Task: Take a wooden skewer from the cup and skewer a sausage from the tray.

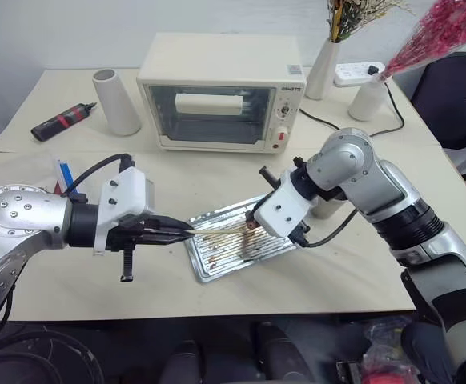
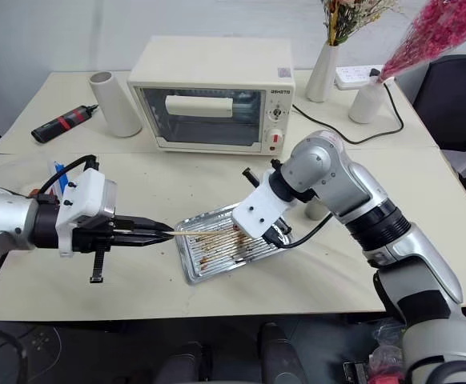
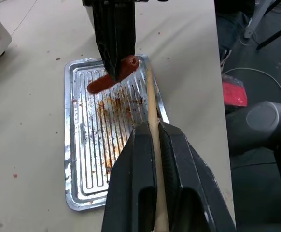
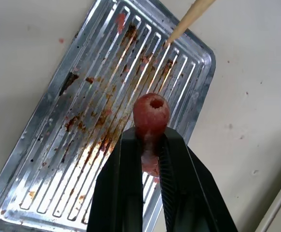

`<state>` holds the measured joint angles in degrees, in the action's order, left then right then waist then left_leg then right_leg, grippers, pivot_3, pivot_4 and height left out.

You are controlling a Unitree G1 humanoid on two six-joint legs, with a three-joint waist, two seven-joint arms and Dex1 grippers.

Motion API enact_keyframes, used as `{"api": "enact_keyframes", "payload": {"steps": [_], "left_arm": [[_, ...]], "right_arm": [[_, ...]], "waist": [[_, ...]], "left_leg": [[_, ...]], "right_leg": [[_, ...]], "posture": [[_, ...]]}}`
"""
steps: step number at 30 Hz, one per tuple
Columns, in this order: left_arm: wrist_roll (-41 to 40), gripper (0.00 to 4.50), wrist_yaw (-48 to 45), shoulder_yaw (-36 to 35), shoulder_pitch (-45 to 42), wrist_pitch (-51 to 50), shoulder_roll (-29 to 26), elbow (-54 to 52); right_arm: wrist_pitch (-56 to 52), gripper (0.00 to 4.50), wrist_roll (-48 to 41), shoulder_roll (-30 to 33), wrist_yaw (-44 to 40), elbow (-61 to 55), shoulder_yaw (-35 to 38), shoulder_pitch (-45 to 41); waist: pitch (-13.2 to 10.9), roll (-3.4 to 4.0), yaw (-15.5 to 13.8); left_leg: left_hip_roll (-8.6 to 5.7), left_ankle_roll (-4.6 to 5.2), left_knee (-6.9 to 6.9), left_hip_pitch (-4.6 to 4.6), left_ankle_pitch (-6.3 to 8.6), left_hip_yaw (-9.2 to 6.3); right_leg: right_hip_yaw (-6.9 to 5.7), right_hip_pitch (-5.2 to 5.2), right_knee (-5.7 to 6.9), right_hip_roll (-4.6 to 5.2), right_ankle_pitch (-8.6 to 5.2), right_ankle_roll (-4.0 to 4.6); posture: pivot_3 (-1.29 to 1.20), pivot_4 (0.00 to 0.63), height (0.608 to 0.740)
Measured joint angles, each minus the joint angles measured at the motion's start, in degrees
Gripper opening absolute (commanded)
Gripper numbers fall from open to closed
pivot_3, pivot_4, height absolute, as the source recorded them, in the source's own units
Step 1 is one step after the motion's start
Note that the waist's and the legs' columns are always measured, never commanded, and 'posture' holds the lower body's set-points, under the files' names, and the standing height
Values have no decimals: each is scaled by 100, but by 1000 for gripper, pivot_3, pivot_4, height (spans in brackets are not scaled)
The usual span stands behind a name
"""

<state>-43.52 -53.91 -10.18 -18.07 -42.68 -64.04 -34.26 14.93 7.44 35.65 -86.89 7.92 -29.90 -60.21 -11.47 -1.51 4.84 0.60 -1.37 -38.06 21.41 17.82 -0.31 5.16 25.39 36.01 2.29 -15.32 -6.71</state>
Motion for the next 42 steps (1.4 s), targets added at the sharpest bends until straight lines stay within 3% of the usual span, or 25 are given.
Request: {"api": "enact_keyframes", "payload": {"steps": [6, 7, 14, 25, 36, 40, 42], "left_arm": [[60, 0, 228, -969, 882, -51, 202, 74], [59, 0, 336, -1175, 1077, -88, 316, 25], [-117, 0, 1045, -1638, 1525, -351, 855, -583], [-415, 0, 1596, -1880, 1790, -549, 1073, -918], [-613, 0, 1818, -2067, 1872, -631, 1091, -1030], [-680, 0, 1825, -2090, 1871, -666, 996, -1040], [-705, 0, 1836, -2110, 1865, -680, 967, -1040]], "right_arm": [[957, 380, 953, -51, 848, 636, -154, 9], [1106, 874, 1136, -67, 1012, 749, -189, 18], [940, 3035, 1402, -453, 1387, 1060, -277, 313], [262, 3035, 2, -826, -29, 2496, -28, -338], [441, 3035, -181, -1357, -121, 4226, 104, -782], [658, 2358, 69, -1523, -119, 4846, 85, -873], [778, 1719, 168, -1602, -118, 5106, 88, -934]], "waist": [[0, 0, 8], [0, 0, 9], [0, -1, -5], [0, -2, 28], [0, -1, 30], [0, -1, 33], [0, -1, 45]], "left_leg": [[6, 0, 1, -3, 0, 2], [6, 0, 1, -2, 0, 2], [11, -1, -3, -1, -1, -3], [19, -2, 0, -10, -1, -5], [15, -4, 1, -9, -2, -4], [12, -8, 1, -9, -2, -4], [12, -11, 1, -10, -2, -4]], "right_leg": [[0, 1, 2, 1, -2, 4], [0, 2, 4, 2, -2, 4], [-1, 0, 11, 13, -1, 2], [-3, -2, 13, 7, -2, 4], [-3, -3, 12, 11, -2, 4], [-3, -3, 11, 10, -2, 4], [-3, -3, 11, 10, -2, 4]], "posture": [[0, 150, 740], [0, 150, 740], [0, 150, 740], [0, 150, 740], [0, 150, 740], [0, 150, 740], [0, 150, 740]]}}
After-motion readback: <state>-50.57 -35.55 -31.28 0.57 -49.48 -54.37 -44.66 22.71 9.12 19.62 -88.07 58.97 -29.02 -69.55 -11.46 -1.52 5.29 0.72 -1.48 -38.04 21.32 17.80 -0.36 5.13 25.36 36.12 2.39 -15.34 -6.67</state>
